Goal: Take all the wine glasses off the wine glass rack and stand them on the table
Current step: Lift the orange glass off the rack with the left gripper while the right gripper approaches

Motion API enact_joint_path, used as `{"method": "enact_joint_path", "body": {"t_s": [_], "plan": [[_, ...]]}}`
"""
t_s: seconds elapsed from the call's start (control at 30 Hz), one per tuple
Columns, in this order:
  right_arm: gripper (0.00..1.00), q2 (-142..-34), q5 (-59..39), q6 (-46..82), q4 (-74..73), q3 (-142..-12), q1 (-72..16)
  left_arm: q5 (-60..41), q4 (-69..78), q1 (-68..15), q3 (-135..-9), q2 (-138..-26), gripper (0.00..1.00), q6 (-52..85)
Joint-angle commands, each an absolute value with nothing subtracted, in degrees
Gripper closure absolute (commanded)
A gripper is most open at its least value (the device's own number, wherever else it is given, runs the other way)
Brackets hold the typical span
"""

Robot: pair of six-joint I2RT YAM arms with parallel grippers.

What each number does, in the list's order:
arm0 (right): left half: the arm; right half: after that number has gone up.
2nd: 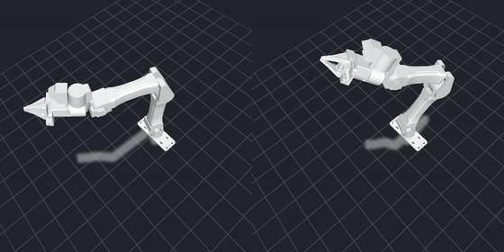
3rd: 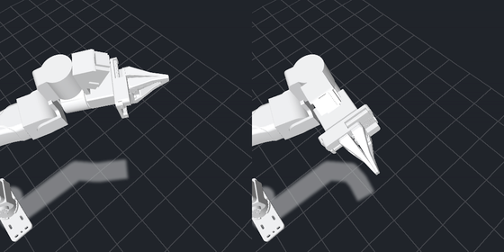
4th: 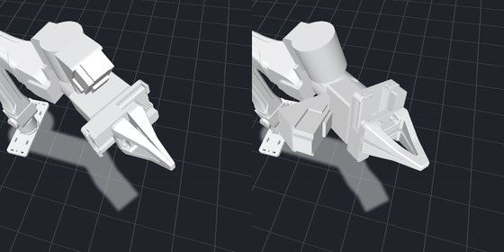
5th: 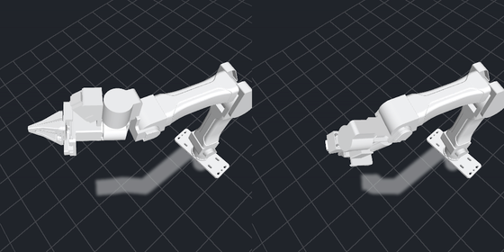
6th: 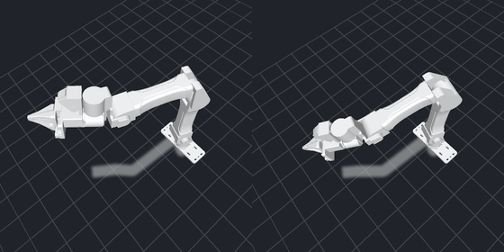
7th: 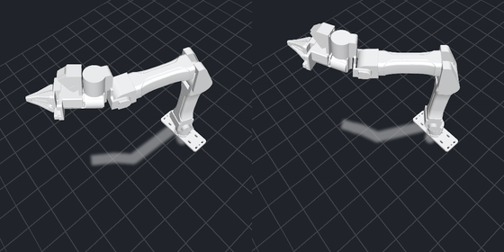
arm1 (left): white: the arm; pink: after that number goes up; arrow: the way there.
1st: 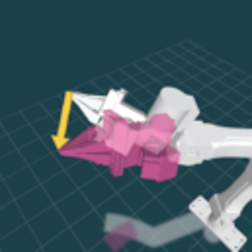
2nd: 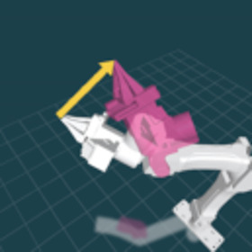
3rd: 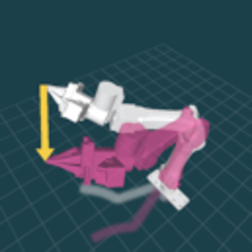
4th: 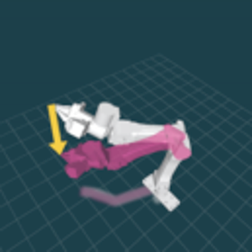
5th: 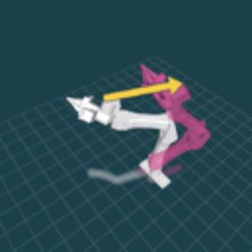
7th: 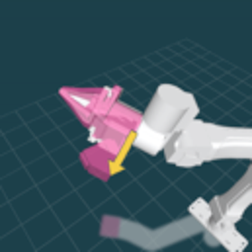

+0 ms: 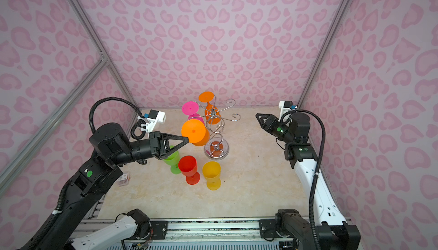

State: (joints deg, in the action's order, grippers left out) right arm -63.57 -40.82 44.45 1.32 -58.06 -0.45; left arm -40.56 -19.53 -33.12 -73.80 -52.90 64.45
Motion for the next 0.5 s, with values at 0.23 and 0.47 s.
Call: {"method": "enact_joint_path", "body": {"t_s": [0.23, 0.47], "plan": [[0.58, -65.01, -45.54, 53.49, -18.44, -55.87, -2.34, -42.99, -8.84, -33.13, -82.59, -58.34, 0.98, 63.68], [0.56, -68.56, -47.97, 62.25, -35.67, -55.61, -4.07, -45.16, 2.53, -33.13, -84.29, -63.54, 0.98, 67.14]]}}
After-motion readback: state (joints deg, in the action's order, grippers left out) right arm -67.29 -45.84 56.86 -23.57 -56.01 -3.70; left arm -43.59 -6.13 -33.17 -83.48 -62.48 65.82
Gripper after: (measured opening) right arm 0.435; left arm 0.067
